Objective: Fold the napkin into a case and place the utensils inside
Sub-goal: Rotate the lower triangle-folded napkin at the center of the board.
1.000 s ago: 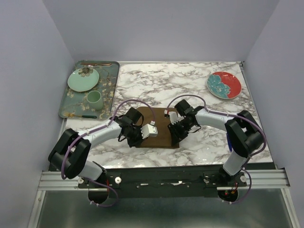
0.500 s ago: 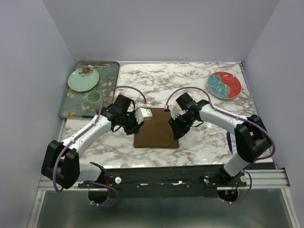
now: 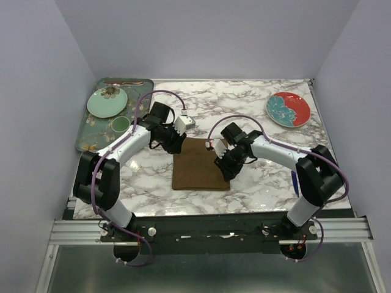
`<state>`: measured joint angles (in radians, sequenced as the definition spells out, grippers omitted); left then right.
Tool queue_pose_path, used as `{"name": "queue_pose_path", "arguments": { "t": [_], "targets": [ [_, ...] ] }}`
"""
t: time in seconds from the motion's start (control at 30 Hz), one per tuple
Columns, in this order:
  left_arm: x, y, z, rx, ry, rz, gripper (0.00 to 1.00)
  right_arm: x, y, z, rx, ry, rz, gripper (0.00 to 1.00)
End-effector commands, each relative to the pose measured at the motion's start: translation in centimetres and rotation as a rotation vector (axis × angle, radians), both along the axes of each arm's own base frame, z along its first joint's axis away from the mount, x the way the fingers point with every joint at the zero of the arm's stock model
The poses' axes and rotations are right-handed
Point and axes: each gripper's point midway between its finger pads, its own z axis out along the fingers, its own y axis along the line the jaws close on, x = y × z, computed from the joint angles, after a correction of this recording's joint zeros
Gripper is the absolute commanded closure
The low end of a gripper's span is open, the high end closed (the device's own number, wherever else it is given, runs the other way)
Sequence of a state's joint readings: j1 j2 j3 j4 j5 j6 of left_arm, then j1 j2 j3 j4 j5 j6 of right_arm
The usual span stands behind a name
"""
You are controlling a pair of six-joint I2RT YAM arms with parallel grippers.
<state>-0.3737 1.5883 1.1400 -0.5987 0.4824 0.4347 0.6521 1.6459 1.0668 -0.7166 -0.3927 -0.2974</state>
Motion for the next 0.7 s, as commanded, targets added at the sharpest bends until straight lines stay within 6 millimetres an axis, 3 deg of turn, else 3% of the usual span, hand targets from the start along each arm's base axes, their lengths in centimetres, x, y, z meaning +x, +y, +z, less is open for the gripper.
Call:
{"name": "queue_pose_path", "arguments": {
  "t": [0.0,0.23,0.43,0.5,0.67],
  "targets": [
    [0.6,0.3,0.8,-0.024,0.041,0.097,0.64,1.1,-1.7,-2.5,-0.114,-0.053,0.056,0.61],
    [-0.1,2.5,0.2,-0.024,0.112,0.209,0.64,-0.4,-2.7,-3.6,-0.139,0.0,0.106,0.61],
    [-1.3,2.4,-0.4,-0.036,0.161,0.222,0.64,-2.5,-1.8,-3.7,-0.102,0.077,0.169,0.61],
    [-1.5,2.2,-0.4,-0.046,0.175,0.22,0.64,-3.5,-1.1,-3.0,-0.071,0.1,0.197,0.61],
    [-1.8,1.9,-0.5,-0.059,0.186,0.226,0.64,-3.6,-0.8,0.1,-0.006,0.084,0.193,0.61]
  ]
}}
